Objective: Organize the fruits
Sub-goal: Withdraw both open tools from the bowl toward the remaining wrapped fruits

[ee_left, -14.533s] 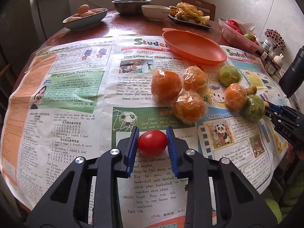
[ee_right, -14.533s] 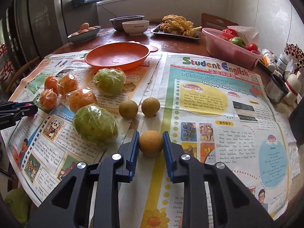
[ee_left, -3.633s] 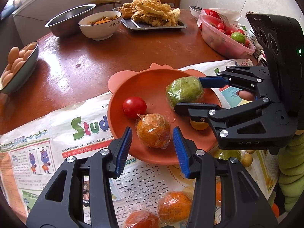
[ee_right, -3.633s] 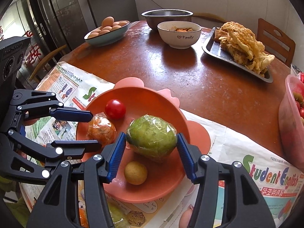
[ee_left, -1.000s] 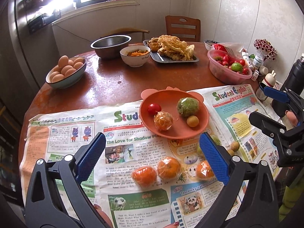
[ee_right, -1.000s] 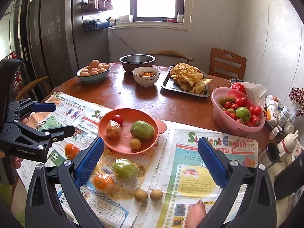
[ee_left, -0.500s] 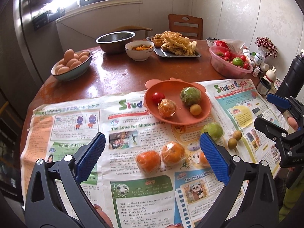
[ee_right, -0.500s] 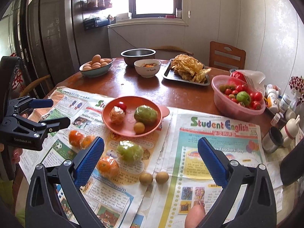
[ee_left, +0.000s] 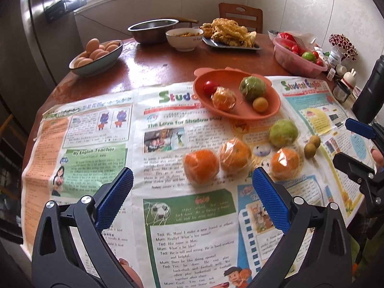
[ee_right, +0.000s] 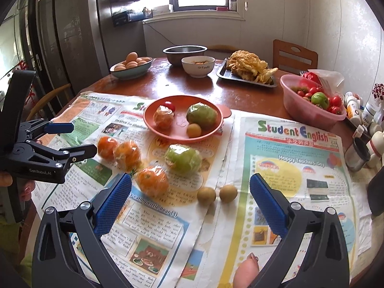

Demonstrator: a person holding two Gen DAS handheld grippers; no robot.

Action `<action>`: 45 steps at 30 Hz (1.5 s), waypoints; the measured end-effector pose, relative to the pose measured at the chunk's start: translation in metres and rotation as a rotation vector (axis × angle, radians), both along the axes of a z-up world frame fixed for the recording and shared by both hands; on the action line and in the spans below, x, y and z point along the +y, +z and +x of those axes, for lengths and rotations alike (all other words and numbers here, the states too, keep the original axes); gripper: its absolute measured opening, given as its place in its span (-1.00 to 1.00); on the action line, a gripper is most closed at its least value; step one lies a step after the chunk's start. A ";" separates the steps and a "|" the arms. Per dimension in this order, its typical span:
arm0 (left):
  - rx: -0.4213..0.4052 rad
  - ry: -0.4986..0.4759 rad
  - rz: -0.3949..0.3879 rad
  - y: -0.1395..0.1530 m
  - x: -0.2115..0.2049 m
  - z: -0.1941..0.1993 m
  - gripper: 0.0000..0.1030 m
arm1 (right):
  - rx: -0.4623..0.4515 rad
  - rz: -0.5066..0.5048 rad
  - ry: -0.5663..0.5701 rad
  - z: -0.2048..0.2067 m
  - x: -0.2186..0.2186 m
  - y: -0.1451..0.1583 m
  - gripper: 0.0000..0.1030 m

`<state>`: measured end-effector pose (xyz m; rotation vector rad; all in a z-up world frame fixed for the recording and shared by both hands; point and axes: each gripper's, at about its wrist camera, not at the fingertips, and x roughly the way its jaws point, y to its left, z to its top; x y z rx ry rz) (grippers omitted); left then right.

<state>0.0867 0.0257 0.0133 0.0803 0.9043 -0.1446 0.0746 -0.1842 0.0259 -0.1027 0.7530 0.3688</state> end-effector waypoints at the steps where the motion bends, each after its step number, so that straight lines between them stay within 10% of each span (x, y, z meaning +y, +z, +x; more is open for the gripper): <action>1: 0.004 0.003 0.000 -0.002 0.001 -0.001 0.81 | 0.001 0.003 0.001 -0.001 0.001 -0.001 0.92; 37: 0.048 0.001 0.000 -0.037 0.014 0.007 0.69 | 0.100 -0.032 0.034 0.010 0.043 -0.048 0.89; 45: 0.050 -0.026 -0.028 -0.037 0.011 0.019 0.33 | 0.123 -0.025 0.059 0.020 0.050 -0.054 0.18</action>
